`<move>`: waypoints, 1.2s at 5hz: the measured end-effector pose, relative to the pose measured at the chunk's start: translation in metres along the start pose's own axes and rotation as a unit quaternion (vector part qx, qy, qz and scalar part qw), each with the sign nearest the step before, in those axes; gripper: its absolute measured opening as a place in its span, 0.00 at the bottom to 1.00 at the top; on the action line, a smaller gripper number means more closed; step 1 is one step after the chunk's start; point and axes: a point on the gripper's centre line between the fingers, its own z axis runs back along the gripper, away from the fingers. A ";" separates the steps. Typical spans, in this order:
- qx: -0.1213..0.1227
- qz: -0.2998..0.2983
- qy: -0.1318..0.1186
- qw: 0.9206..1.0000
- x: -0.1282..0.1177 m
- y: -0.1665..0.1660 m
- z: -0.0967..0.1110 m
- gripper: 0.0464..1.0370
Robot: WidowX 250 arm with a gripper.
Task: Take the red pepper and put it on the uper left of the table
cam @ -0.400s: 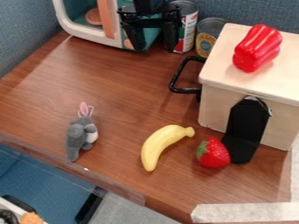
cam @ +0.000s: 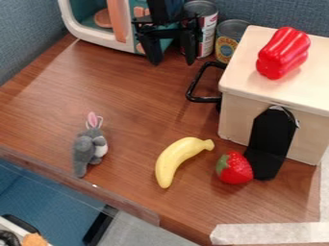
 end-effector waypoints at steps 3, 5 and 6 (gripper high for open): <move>0.003 -0.102 0.011 0.995 -0.014 -0.088 0.024 0.96; -0.001 -0.134 0.018 0.991 -0.027 -0.130 0.028 0.96; 0.004 -0.154 0.002 0.988 -0.033 -0.146 0.037 0.96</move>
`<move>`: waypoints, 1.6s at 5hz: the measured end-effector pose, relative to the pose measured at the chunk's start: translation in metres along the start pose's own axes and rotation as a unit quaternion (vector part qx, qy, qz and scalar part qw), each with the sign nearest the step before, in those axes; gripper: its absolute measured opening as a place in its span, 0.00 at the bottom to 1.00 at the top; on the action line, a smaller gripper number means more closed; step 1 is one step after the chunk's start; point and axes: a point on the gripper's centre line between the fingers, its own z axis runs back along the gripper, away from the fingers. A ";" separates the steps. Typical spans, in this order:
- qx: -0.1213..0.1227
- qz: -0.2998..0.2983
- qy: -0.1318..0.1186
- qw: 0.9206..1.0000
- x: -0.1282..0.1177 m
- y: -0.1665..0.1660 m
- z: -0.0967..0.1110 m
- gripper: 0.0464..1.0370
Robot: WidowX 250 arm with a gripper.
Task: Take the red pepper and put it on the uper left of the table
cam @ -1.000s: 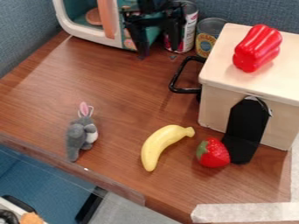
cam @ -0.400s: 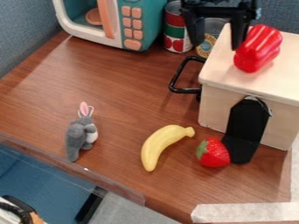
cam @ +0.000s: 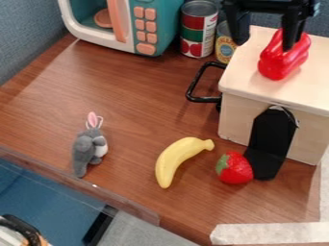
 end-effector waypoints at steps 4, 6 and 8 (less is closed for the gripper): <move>0.063 0.001 0.016 0.998 0.008 -0.005 -0.038 0.93; 0.064 -0.005 0.015 0.998 0.011 -0.006 -0.042 0.71; 0.051 0.026 0.023 0.998 0.013 0.018 -0.034 0.71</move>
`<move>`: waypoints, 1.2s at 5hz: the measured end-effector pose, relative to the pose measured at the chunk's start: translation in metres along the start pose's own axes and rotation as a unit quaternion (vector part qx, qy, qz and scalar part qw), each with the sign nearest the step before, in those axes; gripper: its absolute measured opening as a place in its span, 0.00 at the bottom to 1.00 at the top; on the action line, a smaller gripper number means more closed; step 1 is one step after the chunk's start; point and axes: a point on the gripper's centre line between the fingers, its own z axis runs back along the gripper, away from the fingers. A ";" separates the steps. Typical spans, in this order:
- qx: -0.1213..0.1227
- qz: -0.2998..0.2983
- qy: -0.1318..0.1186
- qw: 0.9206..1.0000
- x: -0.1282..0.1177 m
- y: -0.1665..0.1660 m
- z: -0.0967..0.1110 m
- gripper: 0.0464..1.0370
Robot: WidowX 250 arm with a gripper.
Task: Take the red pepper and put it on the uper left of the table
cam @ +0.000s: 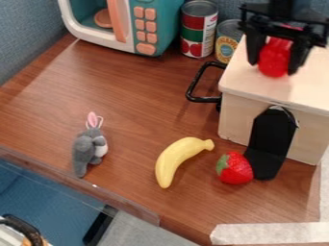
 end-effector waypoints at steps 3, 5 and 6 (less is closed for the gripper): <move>0.012 0.182 -0.015 0.983 -0.028 0.138 0.006 0.71; 0.043 0.252 0.003 0.967 -0.056 0.188 -0.024 0.71; 0.034 0.257 0.033 0.965 -0.061 0.202 -0.054 0.71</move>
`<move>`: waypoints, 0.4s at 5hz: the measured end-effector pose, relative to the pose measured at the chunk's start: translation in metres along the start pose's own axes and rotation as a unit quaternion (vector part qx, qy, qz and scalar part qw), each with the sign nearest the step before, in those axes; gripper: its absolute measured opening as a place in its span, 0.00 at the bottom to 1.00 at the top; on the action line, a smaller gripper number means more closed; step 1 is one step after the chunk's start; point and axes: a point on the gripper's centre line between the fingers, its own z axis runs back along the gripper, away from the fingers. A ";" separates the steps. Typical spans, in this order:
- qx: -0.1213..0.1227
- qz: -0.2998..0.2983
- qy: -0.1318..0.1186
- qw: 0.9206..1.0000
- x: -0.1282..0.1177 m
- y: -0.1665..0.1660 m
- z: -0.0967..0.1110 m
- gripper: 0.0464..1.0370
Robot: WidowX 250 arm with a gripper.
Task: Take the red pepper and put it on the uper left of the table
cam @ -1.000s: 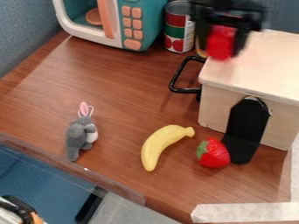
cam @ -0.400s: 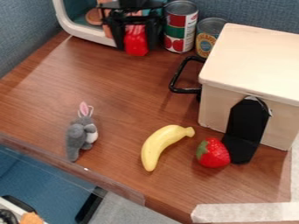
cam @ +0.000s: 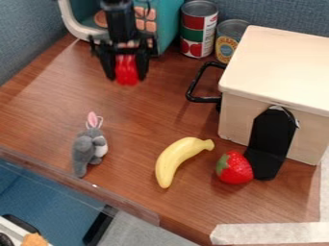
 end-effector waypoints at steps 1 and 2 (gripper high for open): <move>-0.010 -0.045 0.031 0.998 0.012 -0.002 -0.032 0.71; 0.004 -0.067 0.033 0.997 0.029 -0.009 -0.035 0.71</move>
